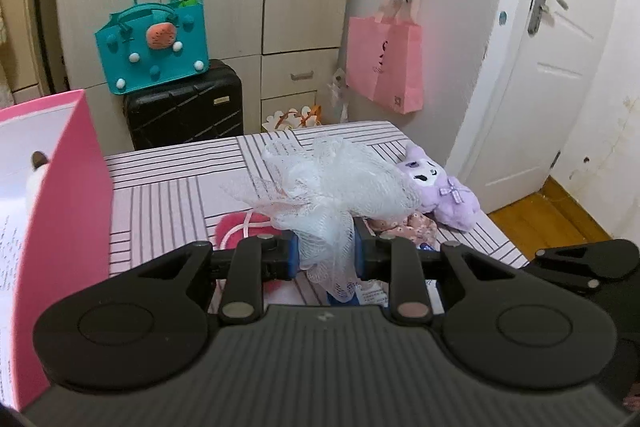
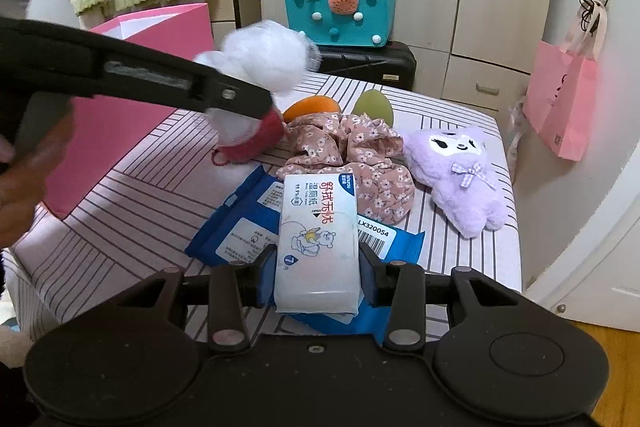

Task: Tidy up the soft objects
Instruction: 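Lift the tissue pack with the right gripper while the left gripper grasps the mesh puff, then carry the tissue pack and mesh puff with both grippers over the shoebox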

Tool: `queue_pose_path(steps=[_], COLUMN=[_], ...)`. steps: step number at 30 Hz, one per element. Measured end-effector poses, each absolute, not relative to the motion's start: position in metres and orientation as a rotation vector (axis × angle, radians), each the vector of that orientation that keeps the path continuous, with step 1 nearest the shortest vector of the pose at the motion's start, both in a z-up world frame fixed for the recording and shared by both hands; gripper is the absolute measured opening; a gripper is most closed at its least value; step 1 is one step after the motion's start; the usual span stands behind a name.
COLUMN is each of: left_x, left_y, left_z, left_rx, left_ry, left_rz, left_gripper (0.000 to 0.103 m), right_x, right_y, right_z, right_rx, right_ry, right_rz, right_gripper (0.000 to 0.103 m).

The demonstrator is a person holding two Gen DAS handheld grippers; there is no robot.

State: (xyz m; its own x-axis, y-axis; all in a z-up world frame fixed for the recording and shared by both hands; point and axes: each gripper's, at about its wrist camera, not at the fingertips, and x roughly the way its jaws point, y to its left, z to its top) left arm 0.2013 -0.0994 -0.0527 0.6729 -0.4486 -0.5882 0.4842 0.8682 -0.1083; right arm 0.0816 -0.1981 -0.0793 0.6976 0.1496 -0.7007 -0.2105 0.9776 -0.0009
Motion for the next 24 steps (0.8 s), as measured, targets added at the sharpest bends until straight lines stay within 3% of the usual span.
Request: queue_pose_path(steps=[10,24], left_x=[0.185,0.132], left_y=[-0.081,-0.044], left_z=[-0.047,-0.022], left_rx=[0.037,0.217], left_ry=[0.709,0.816], left_rz=[-0.548,-0.661], left_gripper=[0.024,0.024], right_x=[0.083,0.065], right_y=[-0.196,-0.175], right_z=[-0.074,-0.032], right_rx=[-0.082,0.003], right_ry=[0.776,0.914], right_rz=[0.189,0.376], right_gripper=[0.045,0.045])
